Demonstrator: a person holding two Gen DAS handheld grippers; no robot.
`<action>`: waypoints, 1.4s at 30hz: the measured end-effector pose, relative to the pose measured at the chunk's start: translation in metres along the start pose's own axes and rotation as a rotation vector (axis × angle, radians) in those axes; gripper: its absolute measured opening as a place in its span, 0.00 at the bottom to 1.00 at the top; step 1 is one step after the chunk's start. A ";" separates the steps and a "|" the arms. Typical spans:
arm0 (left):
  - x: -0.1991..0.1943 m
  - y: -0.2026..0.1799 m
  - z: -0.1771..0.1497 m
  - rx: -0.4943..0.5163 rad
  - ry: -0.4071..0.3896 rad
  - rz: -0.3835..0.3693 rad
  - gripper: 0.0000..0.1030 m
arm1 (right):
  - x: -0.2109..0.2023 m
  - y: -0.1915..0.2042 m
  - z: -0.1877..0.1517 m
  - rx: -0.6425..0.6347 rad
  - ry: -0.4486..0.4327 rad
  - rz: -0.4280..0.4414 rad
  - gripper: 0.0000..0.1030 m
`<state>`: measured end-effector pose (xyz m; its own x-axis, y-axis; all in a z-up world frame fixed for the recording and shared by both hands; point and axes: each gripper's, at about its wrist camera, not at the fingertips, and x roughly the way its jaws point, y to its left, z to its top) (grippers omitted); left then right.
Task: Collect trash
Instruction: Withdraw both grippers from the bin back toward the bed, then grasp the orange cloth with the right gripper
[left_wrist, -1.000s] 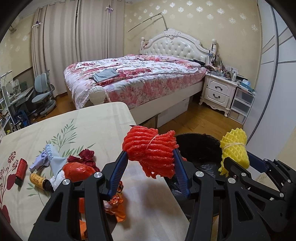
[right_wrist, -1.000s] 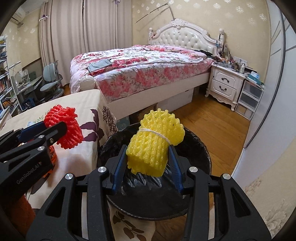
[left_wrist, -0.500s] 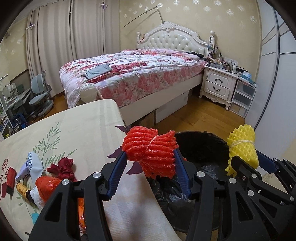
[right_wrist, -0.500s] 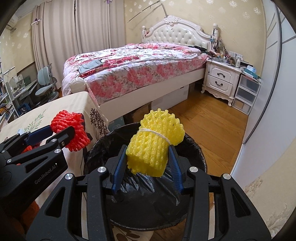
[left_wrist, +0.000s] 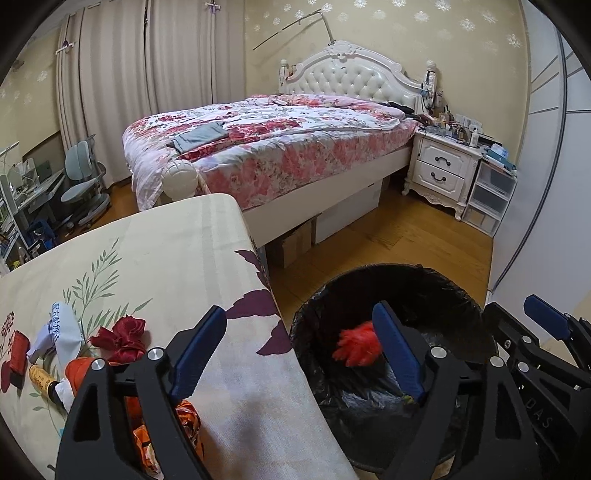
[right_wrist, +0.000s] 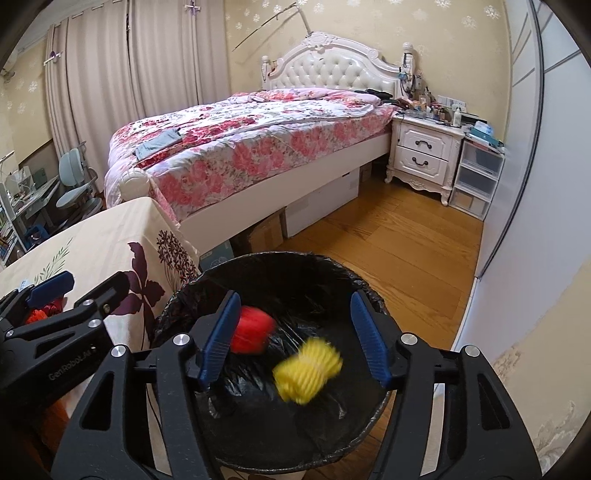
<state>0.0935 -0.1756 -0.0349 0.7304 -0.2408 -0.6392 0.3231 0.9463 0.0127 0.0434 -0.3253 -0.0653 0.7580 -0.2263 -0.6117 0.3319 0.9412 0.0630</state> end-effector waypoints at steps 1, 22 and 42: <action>-0.002 0.001 0.000 -0.006 -0.002 0.003 0.80 | -0.001 -0.001 0.000 0.004 -0.001 -0.005 0.61; -0.073 0.055 -0.023 -0.059 -0.036 0.072 0.83 | -0.041 0.030 -0.026 0.004 0.025 0.063 0.77; -0.124 0.166 -0.091 -0.181 0.034 0.243 0.83 | -0.089 0.131 -0.074 -0.175 0.065 0.238 0.77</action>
<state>0.0015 0.0309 -0.0234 0.7517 0.0018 -0.6595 0.0269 0.9991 0.0334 -0.0219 -0.1637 -0.0609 0.7636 0.0166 -0.6454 0.0431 0.9961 0.0766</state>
